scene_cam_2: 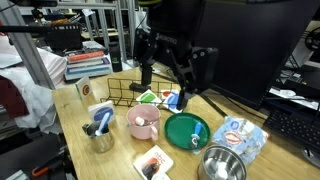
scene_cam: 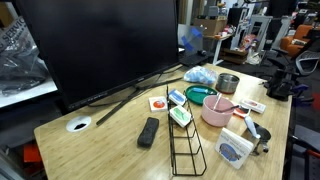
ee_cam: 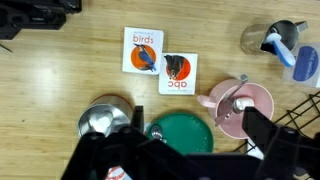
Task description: Move the pack of marshmallows to the left side of the desk
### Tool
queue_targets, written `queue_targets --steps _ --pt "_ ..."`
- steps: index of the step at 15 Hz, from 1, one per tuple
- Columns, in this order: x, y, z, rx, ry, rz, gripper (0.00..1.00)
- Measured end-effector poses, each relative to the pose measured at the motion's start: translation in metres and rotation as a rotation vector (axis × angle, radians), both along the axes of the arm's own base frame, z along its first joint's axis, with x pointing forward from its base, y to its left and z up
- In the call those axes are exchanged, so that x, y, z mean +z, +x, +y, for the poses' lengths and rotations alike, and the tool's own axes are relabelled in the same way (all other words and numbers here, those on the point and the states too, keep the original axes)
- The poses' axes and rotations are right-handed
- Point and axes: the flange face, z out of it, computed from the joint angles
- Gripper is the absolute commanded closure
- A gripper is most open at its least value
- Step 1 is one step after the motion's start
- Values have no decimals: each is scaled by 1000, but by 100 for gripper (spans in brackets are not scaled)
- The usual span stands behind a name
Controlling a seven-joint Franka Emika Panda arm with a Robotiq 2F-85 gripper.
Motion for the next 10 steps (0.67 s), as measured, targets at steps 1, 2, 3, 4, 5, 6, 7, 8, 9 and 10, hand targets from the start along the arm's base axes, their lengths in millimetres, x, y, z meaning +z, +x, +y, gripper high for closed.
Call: queue_targets --steps 1,2,3,4,5,6,7,8,9,10 --pt "0 0 0 1 0 1 0" --pt "-1 1 1 -1 -2 -1 0" --pt "-1 3 2 -9 -6 -5 0" --pt "-3 5 2 -23 -10 -7 0" --pt "-5 7 2 -40 -13 -6 0" --pt "-8 8 1 -57 -16 -3 0" --pt "-12 10 0 -72 -19 0 0" --pt "-17 13 0 -85 -23 2 0" --pt "-22 17 -1 -97 -29 -5 0" --pt "-27 21 -2 -107 -39 -20 0"
